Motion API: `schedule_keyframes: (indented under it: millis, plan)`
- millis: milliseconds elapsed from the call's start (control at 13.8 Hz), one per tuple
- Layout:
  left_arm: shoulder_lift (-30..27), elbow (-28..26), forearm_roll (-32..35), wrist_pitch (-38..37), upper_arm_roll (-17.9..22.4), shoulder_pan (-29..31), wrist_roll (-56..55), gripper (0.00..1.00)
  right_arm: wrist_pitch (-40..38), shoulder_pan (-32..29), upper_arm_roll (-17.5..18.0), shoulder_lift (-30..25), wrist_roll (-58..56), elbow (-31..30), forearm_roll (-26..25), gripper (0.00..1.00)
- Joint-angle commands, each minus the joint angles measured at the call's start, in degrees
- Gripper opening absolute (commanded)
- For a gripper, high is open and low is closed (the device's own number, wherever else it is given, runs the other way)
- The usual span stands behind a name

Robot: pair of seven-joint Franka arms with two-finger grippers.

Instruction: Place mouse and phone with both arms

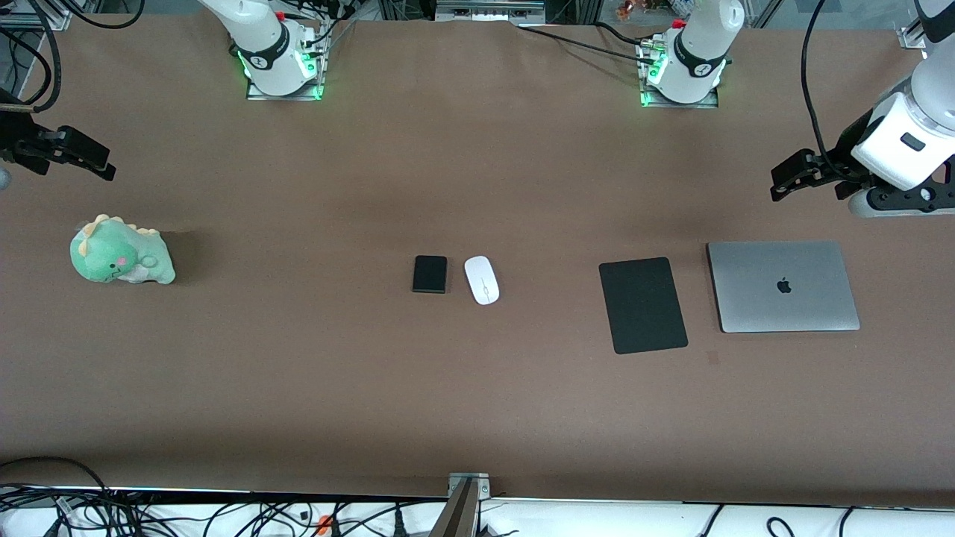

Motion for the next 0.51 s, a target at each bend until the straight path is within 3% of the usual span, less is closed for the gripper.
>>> schedule_keyframes:
  millis: [0, 435]
  plan:
    - [0.14, 0.13, -0.51, 1.20, -0.20, 0.19, 1.71, 1.00, -0.01, 0.14, 0.00, -0.83, -0.41, -0.69, 0.34, 1.00]
    - [0.57, 0.90, -0.86, 1.39, 0.15, 0.19, 1.63, 1.00, -0.01, 0.14, 0.09, -0.83, -0.41, -0.69, 0.34, 1.00]
